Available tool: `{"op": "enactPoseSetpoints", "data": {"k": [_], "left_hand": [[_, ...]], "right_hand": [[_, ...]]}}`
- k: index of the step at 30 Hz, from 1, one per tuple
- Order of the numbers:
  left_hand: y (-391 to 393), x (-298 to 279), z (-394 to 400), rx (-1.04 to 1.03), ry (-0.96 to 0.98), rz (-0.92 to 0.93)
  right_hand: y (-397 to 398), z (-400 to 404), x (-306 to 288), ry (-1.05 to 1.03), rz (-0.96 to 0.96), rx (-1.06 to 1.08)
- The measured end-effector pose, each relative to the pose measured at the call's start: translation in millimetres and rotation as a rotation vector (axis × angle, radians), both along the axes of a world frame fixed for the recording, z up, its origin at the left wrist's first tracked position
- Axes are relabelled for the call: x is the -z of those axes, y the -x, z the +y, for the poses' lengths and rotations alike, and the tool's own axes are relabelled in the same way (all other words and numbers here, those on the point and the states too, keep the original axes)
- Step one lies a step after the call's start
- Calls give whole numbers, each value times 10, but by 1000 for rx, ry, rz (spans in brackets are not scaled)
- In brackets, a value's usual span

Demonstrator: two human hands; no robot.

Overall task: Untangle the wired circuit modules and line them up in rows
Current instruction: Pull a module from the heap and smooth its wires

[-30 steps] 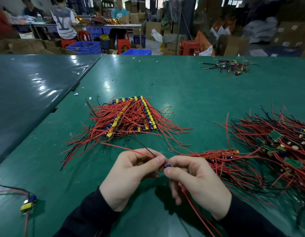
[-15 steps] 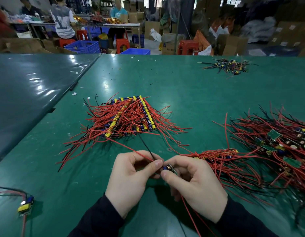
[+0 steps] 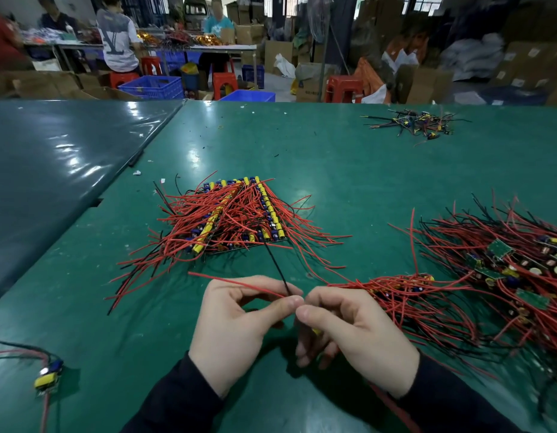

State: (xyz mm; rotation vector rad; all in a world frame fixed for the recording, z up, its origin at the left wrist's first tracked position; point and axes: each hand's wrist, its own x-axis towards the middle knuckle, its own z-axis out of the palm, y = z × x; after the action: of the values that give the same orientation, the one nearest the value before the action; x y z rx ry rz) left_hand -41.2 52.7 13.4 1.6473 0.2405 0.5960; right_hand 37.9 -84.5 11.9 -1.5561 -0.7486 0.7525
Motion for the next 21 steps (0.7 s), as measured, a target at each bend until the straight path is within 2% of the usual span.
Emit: {"op": "enactPoseSetpoints", "data": {"k": [3,7,10,15,21], "left_hand": [[5,-24,-11,13,6,14],[26,-68,73,231,359,196],[33,-87,96,334,468,273],[61,-127,142,358,744,237],[66,-111,143,389,767,150]], "right_hand": [[20,1,-33,-5,73,-48],[41,13,-49,-46,145,-101],[44,16,-54,-51,206,-141],[27,-3,-96,-138,269,-231],[58,-8,-121,-139,328,-344]]}}
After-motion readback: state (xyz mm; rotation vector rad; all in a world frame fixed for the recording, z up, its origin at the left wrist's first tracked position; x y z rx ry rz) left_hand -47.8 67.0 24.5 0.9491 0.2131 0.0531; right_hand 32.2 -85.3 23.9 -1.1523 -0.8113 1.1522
